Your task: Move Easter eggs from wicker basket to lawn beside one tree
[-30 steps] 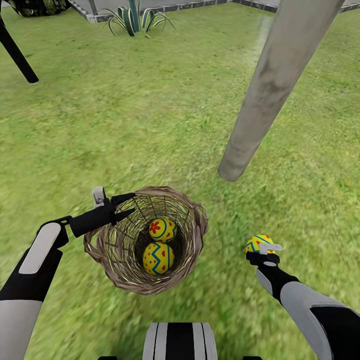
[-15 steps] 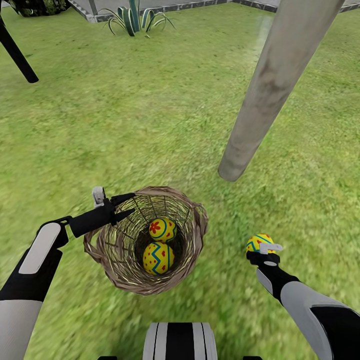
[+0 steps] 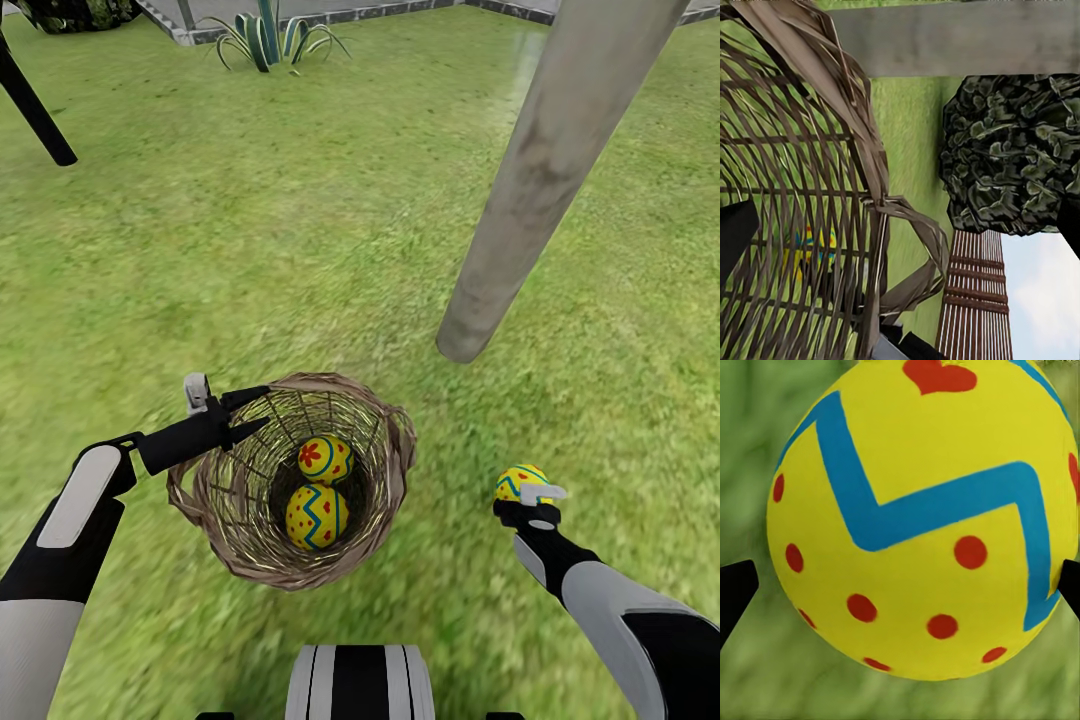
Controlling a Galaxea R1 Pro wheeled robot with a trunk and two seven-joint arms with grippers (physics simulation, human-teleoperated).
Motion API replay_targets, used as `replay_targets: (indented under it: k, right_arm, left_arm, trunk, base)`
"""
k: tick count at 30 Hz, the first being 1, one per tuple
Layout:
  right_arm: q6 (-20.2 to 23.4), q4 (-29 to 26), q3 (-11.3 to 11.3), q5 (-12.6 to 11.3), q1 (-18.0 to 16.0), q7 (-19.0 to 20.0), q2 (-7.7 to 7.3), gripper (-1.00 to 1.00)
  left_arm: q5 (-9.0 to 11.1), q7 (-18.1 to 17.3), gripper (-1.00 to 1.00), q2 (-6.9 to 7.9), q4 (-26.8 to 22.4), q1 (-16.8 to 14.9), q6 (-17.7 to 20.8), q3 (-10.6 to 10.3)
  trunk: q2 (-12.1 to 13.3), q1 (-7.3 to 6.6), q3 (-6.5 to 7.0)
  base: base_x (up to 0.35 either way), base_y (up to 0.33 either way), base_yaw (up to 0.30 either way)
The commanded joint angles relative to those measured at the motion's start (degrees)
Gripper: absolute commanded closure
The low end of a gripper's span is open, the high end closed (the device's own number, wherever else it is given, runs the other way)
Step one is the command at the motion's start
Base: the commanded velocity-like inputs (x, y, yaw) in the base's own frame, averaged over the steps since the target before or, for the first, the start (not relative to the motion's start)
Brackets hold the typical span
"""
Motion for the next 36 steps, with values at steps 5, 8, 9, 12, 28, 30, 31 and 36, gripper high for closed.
replay_targets:
  k: [5,8,9,12,28,30,31,36]
  right_arm:
    - [-0.1,-1.3,0.2,-0.4,0.0,-0.1,-0.04,-1.0]
    - [-0.1,-1.3,0.2,-0.4,0.0,-0.1,-0.05,-1.0]
    - [-0.1,-1.3,0.1,-0.4,0.0,-0.1,-0.05,-1.0]
    - [-0.1,-1.3,0.2,-0.4,0.0,-0.1,-0.05,-1.0]
    - [-0.1,-1.4,0.6,-0.1,0.1,-0.1,0.28,-1.0]
    - [-0.1,-1.4,0.6,-0.1,0.1,-0.1,0.3,-1.0]
    - [0.1,-1.4,0.6,-0.1,0.1,-0.1,0.27,-1.0]
    - [6.2,-5.8,0.6,-0.1,0.1,-0.1,0.15,-1.0]
  left_arm:
    - [-0.6,-0.6,-1.0,-0.02,0.1,0.0,0.2,0.1]
    - [-0.6,-0.6,-1.0,-0.03,-0.1,0.0,0.2,0.1]
    - [-0.6,-0.6,-1.0,-0.03,-0.2,0.0,0.2,0.1]
    - [-0.6,-0.6,-1.0,-0.03,-0.2,0.0,0.2,0.1]
    - [-0.3,-0.8,-1.0,3.1,-0.2,0.0,0.3,0.2]
    - [-0.3,-0.8,-1.0,3.12,-0.2,0.0,0.3,0.3]
    - [-0.3,-0.7,-1.0,3.13,-0.2,0.0,0.3,0.3]
    - [-0.3,-0.7,-1.0,3.15,-0.3,0.0,0.3,0.3]
  trunk:
    - [0.0,-0.01,-0.03]
    - [0.5,-0.35,0.58]
    - [0.9,-0.56,0.76]
    - [2.2,-1.22,1.3]
    - [8.6,-4.74,4.17]
    - [9.4,-5.18,4.53]
    - [9.8,-5.4,4.71]
    - [11.8,-6.49,5.61]
  base:
    - [0.0,0.0,0.0]
    - [0.0,0.0,0.0]
    - [0.0,0.0,0.0]
    - [0.0,0.0,0.0]
    - [0.0,0.0,0.0]
    - [0.0,0.0,0.0]
    - [0.0,0.0,0.0]
    - [0.0,0.0,0.0]
